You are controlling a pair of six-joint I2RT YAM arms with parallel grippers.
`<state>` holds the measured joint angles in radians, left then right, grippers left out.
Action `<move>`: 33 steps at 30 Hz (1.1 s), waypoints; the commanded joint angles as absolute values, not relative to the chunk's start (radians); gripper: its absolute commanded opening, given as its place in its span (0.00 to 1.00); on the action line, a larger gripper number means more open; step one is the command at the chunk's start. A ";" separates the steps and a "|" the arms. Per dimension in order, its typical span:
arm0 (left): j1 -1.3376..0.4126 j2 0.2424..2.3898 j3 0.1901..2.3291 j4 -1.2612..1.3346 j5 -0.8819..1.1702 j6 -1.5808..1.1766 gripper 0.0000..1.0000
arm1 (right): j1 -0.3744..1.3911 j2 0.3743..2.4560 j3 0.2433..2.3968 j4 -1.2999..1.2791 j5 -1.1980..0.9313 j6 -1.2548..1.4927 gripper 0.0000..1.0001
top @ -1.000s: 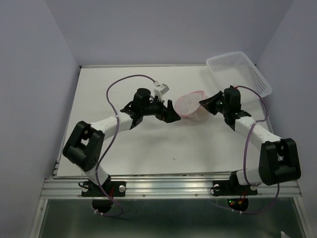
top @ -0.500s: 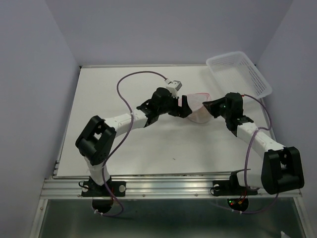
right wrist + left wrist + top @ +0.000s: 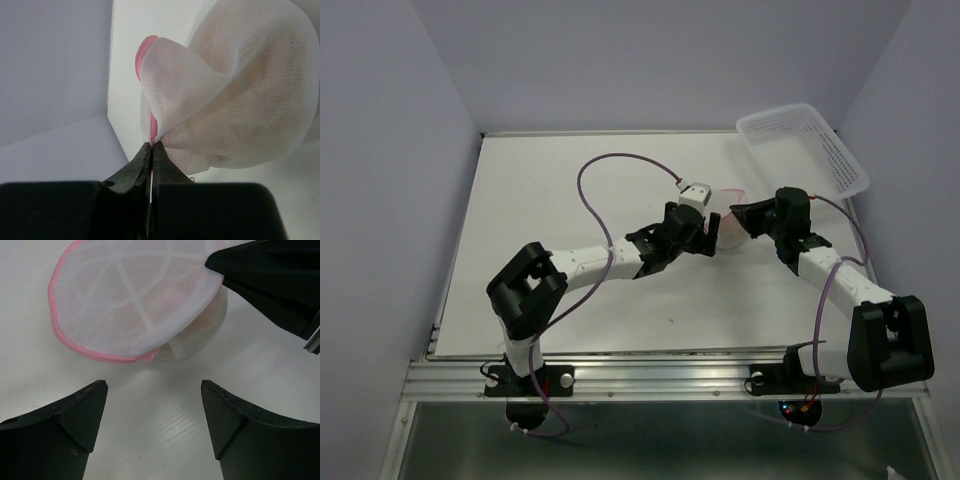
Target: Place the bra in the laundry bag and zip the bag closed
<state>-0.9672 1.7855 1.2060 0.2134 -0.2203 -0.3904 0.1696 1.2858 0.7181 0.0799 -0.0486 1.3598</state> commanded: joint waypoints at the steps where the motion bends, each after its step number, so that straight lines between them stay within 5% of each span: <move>1: -1.006 1.804 1.278 0.198 -0.393 -0.387 0.86 | 0.167 1.287 0.752 0.095 -0.029 1.382 0.01; 11: -1.009 1.887 1.370 0.167 -0.485 -0.390 0.80 | 0.167 1.276 0.746 0.095 -0.048 1.397 0.01; 20: -1.014 1.904 1.373 0.184 -0.483 -0.413 0.60 | 0.167 1.287 0.738 0.098 -0.064 1.420 0.01; 33: -1.020 1.933 1.414 0.201 -0.505 -0.422 0.47 | 0.167 1.293 0.727 0.115 -0.095 1.434 0.01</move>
